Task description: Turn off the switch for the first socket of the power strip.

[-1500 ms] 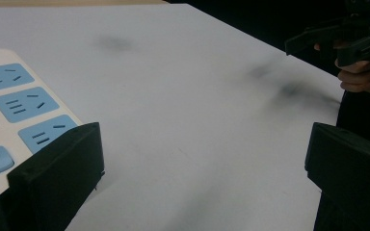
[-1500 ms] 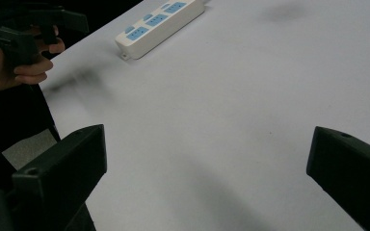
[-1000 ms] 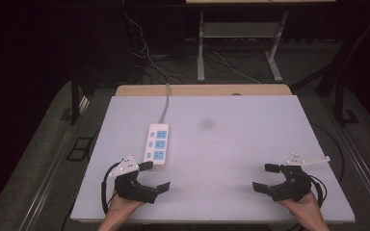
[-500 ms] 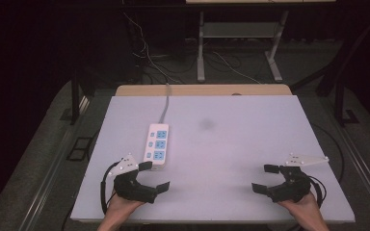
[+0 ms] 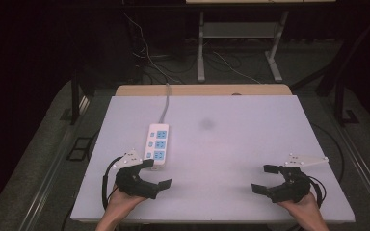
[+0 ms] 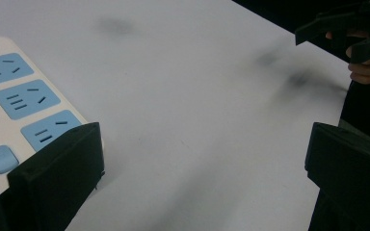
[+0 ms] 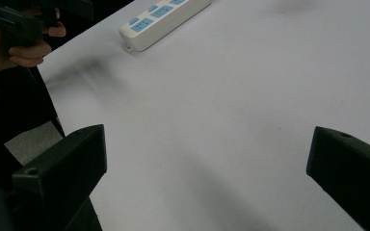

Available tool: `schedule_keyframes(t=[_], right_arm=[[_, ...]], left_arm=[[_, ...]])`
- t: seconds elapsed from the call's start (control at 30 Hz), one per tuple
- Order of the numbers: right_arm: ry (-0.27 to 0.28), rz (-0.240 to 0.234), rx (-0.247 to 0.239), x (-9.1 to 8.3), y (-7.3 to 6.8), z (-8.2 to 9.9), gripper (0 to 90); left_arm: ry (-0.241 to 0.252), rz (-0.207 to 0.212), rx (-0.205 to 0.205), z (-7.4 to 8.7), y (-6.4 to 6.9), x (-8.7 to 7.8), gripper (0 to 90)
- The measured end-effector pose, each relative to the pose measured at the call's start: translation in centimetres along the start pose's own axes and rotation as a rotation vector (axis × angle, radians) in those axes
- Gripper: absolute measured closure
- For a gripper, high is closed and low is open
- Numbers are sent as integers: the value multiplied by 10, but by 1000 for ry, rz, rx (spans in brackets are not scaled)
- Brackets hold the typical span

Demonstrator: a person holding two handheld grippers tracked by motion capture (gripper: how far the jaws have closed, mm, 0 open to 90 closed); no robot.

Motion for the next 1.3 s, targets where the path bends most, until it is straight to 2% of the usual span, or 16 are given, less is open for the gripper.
schedule_keyframes(t=[0.53, 1.3], right_arm=[[1, 4, 2, -2, 1, 1, 2], [0, 1, 4, -2, 1, 1, 2]], left_arm=[[-70, -1, 22, -18, -7, -2, 0], [-111, -15, 35, -37, -21, -10, 0]])
Point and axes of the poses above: each handheld gripper's, and its own axes: x roughly forward along the jaws, z roughly out of its underside, y roughly to its right, the point moved 4 cm from there along x, roughly forward along the jaws, and after that the axes turned 6 degrees about -y, right-handed, at the moved point
